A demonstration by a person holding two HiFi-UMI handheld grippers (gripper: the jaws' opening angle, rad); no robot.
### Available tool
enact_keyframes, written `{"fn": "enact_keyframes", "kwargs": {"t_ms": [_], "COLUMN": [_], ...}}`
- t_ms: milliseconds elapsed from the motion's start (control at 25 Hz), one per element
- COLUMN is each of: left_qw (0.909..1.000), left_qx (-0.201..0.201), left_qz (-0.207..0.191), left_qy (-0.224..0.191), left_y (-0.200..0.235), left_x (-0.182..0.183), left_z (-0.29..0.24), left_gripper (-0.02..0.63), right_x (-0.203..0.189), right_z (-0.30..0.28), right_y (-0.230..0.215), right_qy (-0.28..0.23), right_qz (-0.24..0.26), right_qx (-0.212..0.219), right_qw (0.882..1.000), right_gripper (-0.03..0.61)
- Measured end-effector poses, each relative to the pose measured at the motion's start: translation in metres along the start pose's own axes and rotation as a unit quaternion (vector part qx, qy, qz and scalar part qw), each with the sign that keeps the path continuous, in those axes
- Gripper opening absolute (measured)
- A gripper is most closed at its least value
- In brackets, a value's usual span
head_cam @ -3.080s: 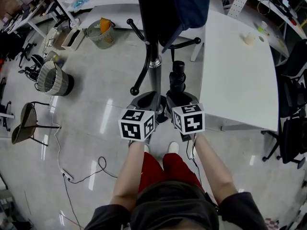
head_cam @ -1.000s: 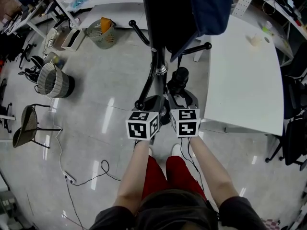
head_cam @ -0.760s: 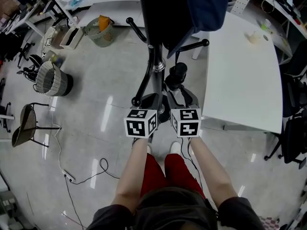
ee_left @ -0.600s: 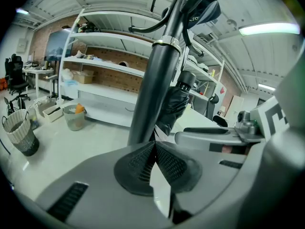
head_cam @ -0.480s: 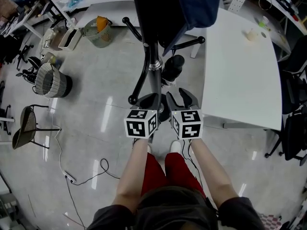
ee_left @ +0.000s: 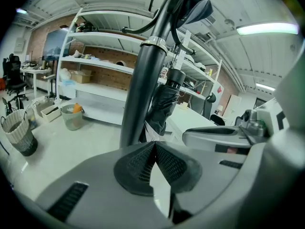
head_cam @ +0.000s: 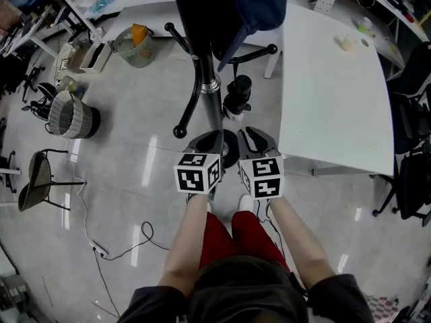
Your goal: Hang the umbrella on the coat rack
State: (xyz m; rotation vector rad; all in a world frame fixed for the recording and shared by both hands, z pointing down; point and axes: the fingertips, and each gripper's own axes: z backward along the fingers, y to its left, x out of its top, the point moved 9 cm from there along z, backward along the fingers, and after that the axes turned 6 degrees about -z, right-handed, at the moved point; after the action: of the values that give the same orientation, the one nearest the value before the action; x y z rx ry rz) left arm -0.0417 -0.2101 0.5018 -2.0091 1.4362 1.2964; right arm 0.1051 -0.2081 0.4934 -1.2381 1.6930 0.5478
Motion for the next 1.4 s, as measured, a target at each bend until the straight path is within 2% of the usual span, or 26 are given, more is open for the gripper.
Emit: {"fn": "enact_keyframes", "kwargs": {"t_ms": [200,520,1080,1400], "left_qw": [1.0,0.9998,0.9982,0.9961], "left_qx": [0.001,0.005,0.003,0.022], "left_qz": [-0.009,-0.019,-0.044,-0.053], "left_qy": [-0.002,-0.006,-0.04,-0.067], "left_y": [-0.009,-0.02,-0.042,-0.044], "left_x": [0.004,0.008,0.027,0.039], "left_z": [0.005,0.015,0.046,0.067], "left_gripper": [0.011,0.011,0.011,0.011], "right_x": [0.004,0.011,0.031,0.042], "right_z": [0.013,0.033,0.06,0.073], "right_y": [0.003,0.001,0.005,0.006], "right_qy": [-0.013,-0.027,-0.056,-0.077], "right_qz": [0.0,0.003,0.011,0.016], "right_qx": [0.003,0.011,0.038,0.046], "right_qw": [1.0,1.0,0.998,0.996], "right_gripper": [0.04,0.021,0.018,0.018]}}
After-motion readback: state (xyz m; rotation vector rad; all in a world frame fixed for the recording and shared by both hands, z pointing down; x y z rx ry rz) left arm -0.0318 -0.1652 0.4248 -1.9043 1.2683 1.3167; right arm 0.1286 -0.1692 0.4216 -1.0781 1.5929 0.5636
